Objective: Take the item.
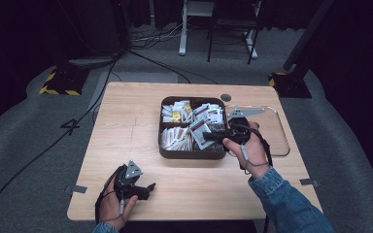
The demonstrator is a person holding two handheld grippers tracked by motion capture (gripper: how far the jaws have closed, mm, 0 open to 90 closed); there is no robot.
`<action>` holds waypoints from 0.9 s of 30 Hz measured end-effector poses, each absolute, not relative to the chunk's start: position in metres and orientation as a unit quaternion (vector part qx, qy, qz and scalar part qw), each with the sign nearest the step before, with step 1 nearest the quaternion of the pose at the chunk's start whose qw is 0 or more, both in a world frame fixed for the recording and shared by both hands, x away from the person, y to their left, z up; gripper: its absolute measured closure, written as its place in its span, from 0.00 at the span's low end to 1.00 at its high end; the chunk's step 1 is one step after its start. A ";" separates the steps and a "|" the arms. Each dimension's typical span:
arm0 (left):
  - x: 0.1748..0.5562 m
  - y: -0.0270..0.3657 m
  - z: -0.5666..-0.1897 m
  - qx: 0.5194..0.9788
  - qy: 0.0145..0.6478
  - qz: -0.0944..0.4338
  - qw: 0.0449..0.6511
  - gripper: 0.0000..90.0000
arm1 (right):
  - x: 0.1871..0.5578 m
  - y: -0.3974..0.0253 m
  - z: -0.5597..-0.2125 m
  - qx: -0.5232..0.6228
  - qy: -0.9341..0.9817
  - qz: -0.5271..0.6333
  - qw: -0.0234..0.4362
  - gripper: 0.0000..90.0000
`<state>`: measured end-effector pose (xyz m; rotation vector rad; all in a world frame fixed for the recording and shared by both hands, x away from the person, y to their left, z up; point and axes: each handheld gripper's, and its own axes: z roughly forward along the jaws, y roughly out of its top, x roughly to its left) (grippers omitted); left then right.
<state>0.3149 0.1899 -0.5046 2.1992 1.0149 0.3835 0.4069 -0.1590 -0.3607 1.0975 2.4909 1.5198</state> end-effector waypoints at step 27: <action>0.315 0.190 -0.505 0.844 0.390 0.147 0.338 0.12 | 0.341 -0.153 -0.397 0.317 0.837 0.445 -0.015 0.94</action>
